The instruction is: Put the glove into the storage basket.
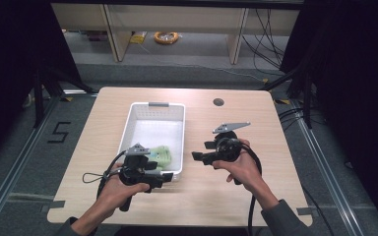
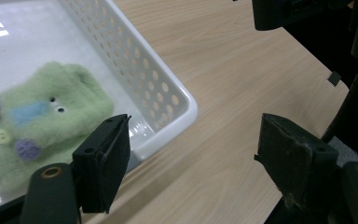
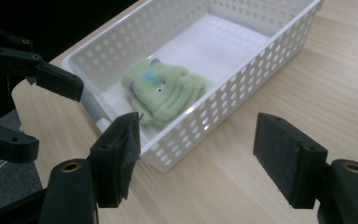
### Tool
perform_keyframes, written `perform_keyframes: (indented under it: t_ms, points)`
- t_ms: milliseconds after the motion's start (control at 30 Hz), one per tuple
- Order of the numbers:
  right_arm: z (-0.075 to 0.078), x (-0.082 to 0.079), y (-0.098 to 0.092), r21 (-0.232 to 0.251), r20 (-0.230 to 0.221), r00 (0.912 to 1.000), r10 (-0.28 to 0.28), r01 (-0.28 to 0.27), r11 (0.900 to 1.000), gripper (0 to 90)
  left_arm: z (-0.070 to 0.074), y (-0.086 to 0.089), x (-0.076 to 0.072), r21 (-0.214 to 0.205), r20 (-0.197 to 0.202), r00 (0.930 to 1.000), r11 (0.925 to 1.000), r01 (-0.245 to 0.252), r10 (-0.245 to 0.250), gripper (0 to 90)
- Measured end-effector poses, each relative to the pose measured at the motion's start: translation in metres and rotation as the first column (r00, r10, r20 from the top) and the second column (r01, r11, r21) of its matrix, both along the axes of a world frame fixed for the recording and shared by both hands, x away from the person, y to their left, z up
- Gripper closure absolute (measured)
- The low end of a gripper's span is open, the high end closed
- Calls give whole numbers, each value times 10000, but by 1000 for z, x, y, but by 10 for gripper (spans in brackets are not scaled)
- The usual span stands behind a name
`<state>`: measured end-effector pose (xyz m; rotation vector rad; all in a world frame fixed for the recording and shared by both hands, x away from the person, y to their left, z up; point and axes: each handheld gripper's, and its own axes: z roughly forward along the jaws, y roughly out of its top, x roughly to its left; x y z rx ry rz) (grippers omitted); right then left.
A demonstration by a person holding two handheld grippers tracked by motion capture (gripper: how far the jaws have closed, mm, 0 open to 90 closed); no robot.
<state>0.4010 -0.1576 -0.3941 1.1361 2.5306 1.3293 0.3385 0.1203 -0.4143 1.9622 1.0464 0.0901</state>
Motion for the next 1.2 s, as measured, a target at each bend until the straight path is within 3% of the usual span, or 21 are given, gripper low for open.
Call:
perform_keyframes:
  t_ms: [133, 233, 267, 333, 400, 567, 600, 633, 733, 800, 933, 967, 1033, 1067, 1133, 1200]
  points:
    - [-1, -8, -8, -24, 66, 9999, -136, 136, 9999, 319, -5, -6, -5, -211, -31, 9999, 9997, 107, -107, 242]
    - [-3, -12, -12, 199, 84, 9999, -144, 142, 9997, 311, -6, -8, -7, -79, 101, 9997, 9997, 219, -218, 240]
    - [-2, -15, -13, 189, -99, 9997, -235, 237, 9995, 310, -7, -10, -9, -195, 138, 9998, 9997, 120, -117, 240]
    - [-5, -19, -19, 236, 224, 9996, -156, 151, 9996, 301, -10, -15, -12, -103, 276, 9993, 9997, 238, -235, 234]
    - [-5, -21, -22, 211, 231, 9994, -239, 234, 9995, 298, -11, -16, -14, 15, 305, 9990, 9995, 318, -318, 232]
    - [-9, -30, -30, 382, 234, 9992, -337, 328, 9987, 283, -15, -23, -21, -135, 378, 9983, 9989, 441, -436, 225]
    - [-11, -29, -32, 270, 665, 9977, -148, 130, 9996, 280, -15, -24, -22, -112, 468, 9979, 9989, 444, -439, 225]
    - [-11, -33, -33, 407, 365, 9988, -338, 323, 9986, 280, -16, -24, -23, -66, 579, 9969, 9985, 540, -536, 223]
    - [-15, -39, -39, 465, 663, 9972, -337, 307, 9984, 277, -21, -27, -24, -228, 550, 9957, 9968, 765, -752, 217]
    - [-17, -44, -41, 438, 679, 9967, -451, 422, 9981, 274, -24, -27, -26, -62, 707, 9944, 9968, 796, -790, 216]
    - [-24, -51, -46, 575, 802, 9957, -465, 419, 9975, 272, -30, -30, -30, -122, 782, 9935, 9964, 839, -827, 212]
    - [-25, -54, -47, 598, 600, 9969, -512, 476, 9971, 272, -32, -30, -31, -232, 776, 9929, 9955, 920, -899, 211]
    - [-29, -56, -50, 470, 888, 9943, -582, 542, 9974, 271, -32, -31, -33, -123, 855, 9920, 9955, 943, -929, 208]
    - [-29, -59, -51, 621, 511, 9975, -495, 463, 9970, 270, -34, -32, -35, -118, 877, 9900, 9936, 1122, -1107, 207]
    - [-32, -59, -52, 570, 722, 9962, -481, 440, 9974, 270, -36, -33, -36, -178, 886, 9906, 9942, 1061, -1041, 206]
    - [-36, -62, -57, 518, 619, 9967, -516, 485, 9975, 269, -39, -35, -38, -58, 913, 9890, 9931, 1171, -1161, 203]
